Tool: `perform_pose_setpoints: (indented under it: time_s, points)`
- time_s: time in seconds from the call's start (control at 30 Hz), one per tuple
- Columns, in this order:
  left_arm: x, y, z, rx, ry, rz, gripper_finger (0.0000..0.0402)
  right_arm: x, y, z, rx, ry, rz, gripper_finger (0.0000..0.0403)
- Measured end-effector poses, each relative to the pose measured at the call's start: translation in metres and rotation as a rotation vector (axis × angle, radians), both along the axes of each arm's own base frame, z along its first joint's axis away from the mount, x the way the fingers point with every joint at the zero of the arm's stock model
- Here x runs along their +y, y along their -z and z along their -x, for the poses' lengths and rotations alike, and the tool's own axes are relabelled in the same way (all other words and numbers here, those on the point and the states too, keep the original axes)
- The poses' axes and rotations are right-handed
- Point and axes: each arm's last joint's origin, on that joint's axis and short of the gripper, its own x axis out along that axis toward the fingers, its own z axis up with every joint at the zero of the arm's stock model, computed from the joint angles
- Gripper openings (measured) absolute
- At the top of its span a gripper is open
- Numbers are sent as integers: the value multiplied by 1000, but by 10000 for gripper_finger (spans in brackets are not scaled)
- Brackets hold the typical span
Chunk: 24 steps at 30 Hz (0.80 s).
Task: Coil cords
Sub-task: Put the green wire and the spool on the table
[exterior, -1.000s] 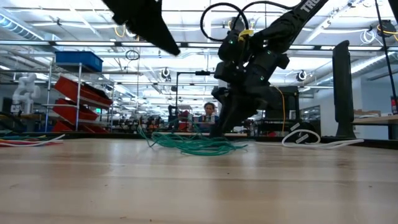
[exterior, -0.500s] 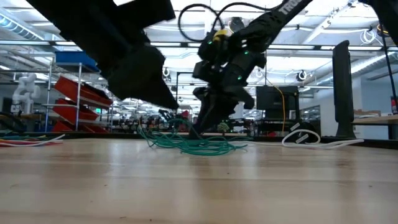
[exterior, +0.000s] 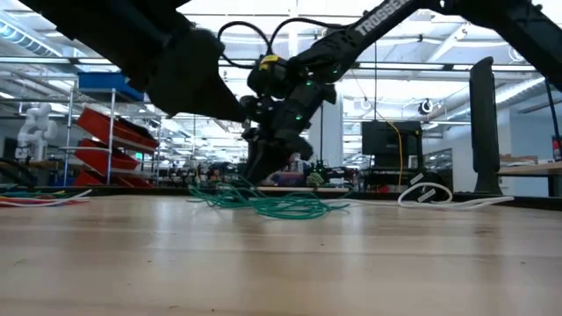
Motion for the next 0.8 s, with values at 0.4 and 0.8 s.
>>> perform_pose_setpoints:
  time_s: [0.4,0.8]
  points:
    - [-4,0,3,-34,-7,23,208,-2,-30,12,107,16,-24,138]
    - [-5,-1,2,-64,-13,22,208,24,-65,40,266,24,-42,175]
